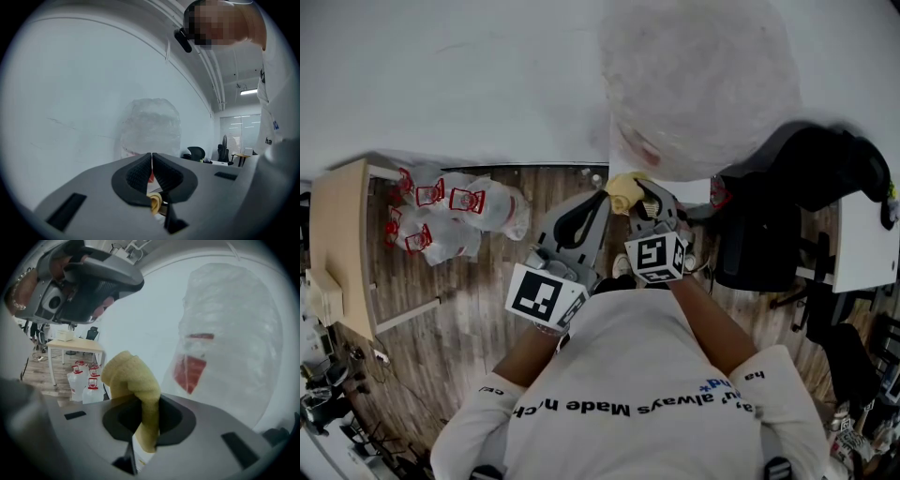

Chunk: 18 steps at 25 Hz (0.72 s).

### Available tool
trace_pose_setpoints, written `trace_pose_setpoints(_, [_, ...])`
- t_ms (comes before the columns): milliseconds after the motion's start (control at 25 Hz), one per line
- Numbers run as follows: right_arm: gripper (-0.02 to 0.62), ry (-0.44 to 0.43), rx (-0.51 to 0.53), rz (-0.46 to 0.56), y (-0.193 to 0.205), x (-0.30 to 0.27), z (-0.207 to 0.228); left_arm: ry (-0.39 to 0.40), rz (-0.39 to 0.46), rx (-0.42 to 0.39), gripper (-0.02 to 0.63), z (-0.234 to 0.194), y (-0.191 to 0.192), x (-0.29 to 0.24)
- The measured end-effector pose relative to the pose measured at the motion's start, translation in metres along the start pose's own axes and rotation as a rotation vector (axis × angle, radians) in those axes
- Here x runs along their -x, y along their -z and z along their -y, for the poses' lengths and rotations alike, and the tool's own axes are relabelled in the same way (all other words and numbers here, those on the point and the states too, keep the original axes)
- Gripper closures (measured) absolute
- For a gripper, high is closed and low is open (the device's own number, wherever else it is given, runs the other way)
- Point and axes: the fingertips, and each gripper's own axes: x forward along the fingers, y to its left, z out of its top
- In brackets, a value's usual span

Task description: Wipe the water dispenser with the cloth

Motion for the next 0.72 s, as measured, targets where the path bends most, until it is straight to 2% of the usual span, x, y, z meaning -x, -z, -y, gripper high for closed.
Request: trace_pose_setpoints(720, [0.532,0.019,0.056,-0.157,0.062,-0.076,-0.029,-0.025,-0.017,0.014,0.580,-0.009,0.008,0.007])
